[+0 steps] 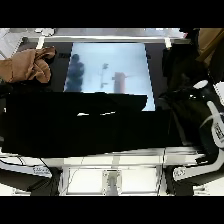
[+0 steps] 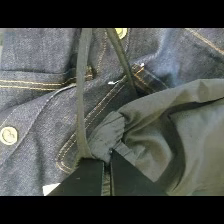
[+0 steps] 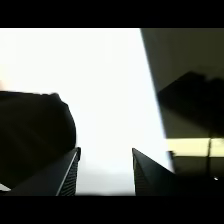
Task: Fold the clothes and pants, and hang the long-sleeved shirts on hangers.
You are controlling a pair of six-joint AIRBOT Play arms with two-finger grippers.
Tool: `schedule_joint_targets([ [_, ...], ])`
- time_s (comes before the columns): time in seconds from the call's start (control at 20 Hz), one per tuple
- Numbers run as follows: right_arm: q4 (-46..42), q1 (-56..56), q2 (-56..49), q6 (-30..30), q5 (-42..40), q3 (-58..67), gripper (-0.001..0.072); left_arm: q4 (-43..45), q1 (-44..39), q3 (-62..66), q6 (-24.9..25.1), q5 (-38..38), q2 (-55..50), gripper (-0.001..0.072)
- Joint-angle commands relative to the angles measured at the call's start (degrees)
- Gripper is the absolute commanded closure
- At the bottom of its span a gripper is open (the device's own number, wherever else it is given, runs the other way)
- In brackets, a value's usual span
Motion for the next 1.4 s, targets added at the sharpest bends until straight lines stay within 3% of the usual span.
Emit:
schedule_joint_targets([
  [0.0, 4.98, 3.17, -7.8, -4.76, -0.07, 2.95, 0.0336, -1.03, -0.22, 0.04, -2.27, 0.0, 0.07, 0.069],
  [0.35, 5.07, 9.6, -12.44, -5.97, 3.87, 7.19, 0.0341, -1.01, -0.2, 0.04, -3.69, -1.09, 0.07, 0.069],
  [0.45, 5.57, 9.92, -12.28, -6.6, 8.04, 8.55, 0.0641, -1.03, -0.2, 0.04, -3.67, -1.36, 0.07, 0.069],
  [0.5, 5.73, 9.88, -12.0, -6.51, 10.99, 9.92, 0.0702, -1.01, -0.2, 0.04, -3.69, -1.49, 0.11, 0.069],
  [0.65, 5.53, 9.88, -9.99, -6.51, 16.79, 16.0, 0.0672, -1.01, -0.2, 0.04, -3.67, -1.68, 0.13, 0.069],
  [0.75, 3.96, 9.88, -8.09, -6.05, 16.76, 20.11, 0.0479, -1.01, -0.2, 0.04, -3.65, -1.7, 0.13, 0.069],
  [0.8, 3.28, 9.88, -7.3, -5.27, 16.96, 21.99, 0.0517, -1.01, -0.2, 0.04, -3.65, -1.7, 0.13, 0.069],
  [0.85, 3.02, 9.88, -6.69, -4.96, 17.38, 23.87, 0.0659, -1.01, -0.2, 0.04, -3.65, -1.7, 0.13, 0.069],
  [0.9, 2.99, 9.88, -6.12, -4.94, 18.16, 25.83, 0.0705, -1.01, -0.2, 0.04, -3.65, -1.7, 0.13, 0.069],
  [1.05, 0.07, 9.88, -4.98, -2.73, 21.35, 31.04, 0.0702, -1.01, -0.2, 0.04, -3.56, -2.64, 0.13, 0.069],
  [1.1, -2.73, 9.88, -4.81, -1.86, 22.73, 31.78, 0.0624, -0.98, -0.17, 0.04, -3.41, -2.95, 0.13, 0.069],
  [1.15, -6.21, 9.88, -4.72, -0.42, 24.28, 31.85, 0.0396, -0.96, -0.13, 0.04, -3.41, -2.97, 0.13, 0.069],
  [1.2, -10.58, 9.88, -4.85, 0.94, 26.58, 31.47, 0.0252, -0.96, -0.11, 0.04, -3.41, -2.95, 0.13, 0.069],
  [1.35, -14.51, 9.75, -4.87, 0.55, 28.26, 24.79, 0.0253, -0.96, -0.11, 0.04, -3.41, -2.93, 0.13, 0.069],
])
